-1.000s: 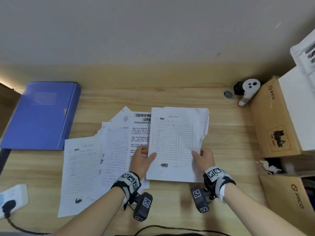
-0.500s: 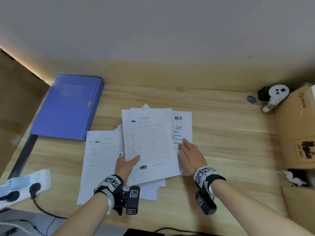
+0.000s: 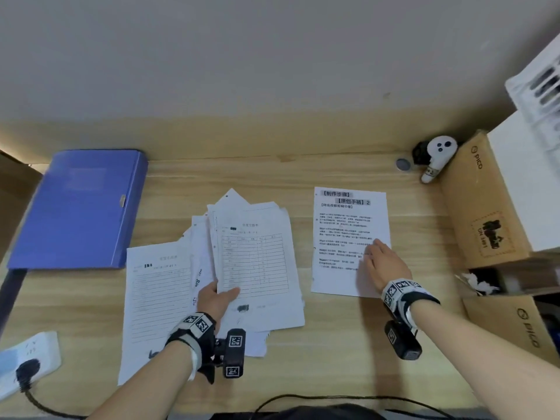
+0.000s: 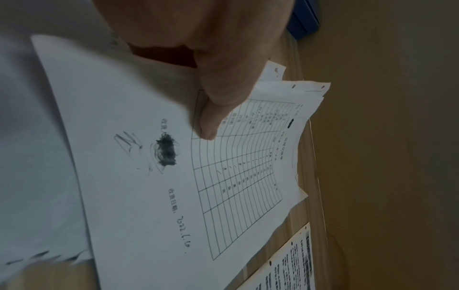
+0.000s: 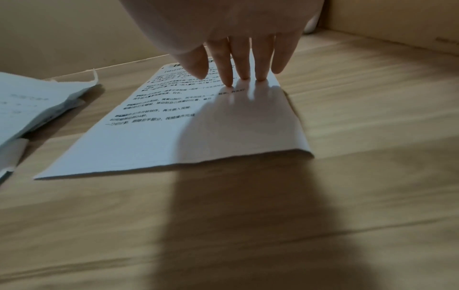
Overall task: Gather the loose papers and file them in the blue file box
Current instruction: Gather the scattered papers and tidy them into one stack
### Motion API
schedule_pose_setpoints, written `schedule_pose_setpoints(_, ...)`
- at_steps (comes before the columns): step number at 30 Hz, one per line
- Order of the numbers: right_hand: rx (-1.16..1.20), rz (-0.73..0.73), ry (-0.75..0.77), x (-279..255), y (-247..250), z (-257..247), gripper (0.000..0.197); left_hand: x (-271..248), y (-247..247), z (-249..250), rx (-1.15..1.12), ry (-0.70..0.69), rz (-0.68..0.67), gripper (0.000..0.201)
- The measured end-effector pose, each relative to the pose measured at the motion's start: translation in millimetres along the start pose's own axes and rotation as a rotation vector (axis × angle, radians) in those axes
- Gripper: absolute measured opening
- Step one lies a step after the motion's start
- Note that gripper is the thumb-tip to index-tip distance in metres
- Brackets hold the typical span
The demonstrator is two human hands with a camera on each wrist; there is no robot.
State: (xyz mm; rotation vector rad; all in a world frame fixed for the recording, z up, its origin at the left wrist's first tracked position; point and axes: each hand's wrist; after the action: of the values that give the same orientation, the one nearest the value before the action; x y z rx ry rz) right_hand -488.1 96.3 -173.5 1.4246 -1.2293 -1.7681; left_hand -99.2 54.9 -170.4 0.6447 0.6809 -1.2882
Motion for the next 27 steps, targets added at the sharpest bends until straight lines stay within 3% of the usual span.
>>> schedule_pose_setpoints(2, 0.010, 0.014, -0.012, 1.9, 1.8, 8.5, 0.041, -4.2, -10.1, 0.6, -0.023, 0.006, -0.005, 0.036)
schedule_pose_setpoints(6, 0.175, 0.111, -0.023, 2.8, 5.4, -11.8, 0.044, -5.7, -24.8, -1.7, 0.037, -0.071, 0.070, 0.060)
schedule_pose_setpoints(8, 0.316, 0.119, 0.031, -0.2, 6.4, -38.8, 0.043, -7.3, -27.6, -2.2, 0.078, -0.154, 0.032, 0.050)
schedule_pose_setpoints(10, 0.502, 0.047, 0.059, -6.2, 9.2, -71.8, 0.046, -10.7, -27.1, -1.5, 0.077, -0.192, -0.013, 0.042)
schedule_pose_setpoints(13, 0.807, -0.119, 0.025, -10.1, 5.6, -112.7, 0.061, -18.3, -20.6, 2.0, 0.067, -0.164, -0.104, 0.046)
schedule_pose_setpoints(15, 0.851, -0.120, 0.021, -8.5, -2.8, -130.3, 0.064, -19.4, -12.0, 1.3, 0.116, -0.153, -0.186, 0.047)
schedule_pose_setpoints(18, 0.868, -0.089, -0.020, -6.6, -8.0, -147.9, 0.038, -19.9, 5.6, 2.3, 0.193, -0.159, -0.252, 0.037)
schedule_pose_setpoints(20, 0.899, -0.076, -0.064, -8.0, -8.5, -153.4, 0.023, -14.4, 17.6, 1.3, 0.198, -0.238, -0.153, 0.028)
schedule_pose_setpoints(24, 0.811, -0.016, -0.059, -14.5, -9.8, -152.3, 0.043, 7.9, 47.2, 2.3, 0.229, -0.329, 0.145, 0.043)
schedule_pose_setpoints(27, 0.751, -0.060, -0.106, -20.0, -13.7, -158.5, 0.035, 19.2, 58.4, 7.7, 0.220, -0.281, 0.171, 0.054)
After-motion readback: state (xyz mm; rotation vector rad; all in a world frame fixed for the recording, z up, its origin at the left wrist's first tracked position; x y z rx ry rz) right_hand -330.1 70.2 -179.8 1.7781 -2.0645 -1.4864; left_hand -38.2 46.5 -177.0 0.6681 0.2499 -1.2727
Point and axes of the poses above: each hand's wrist, its own x-axis towards the middle knuckle, its own y-axis out of the back of the hand, z = x × y, and after that the axes turned 15 degrees about -x, right-handed
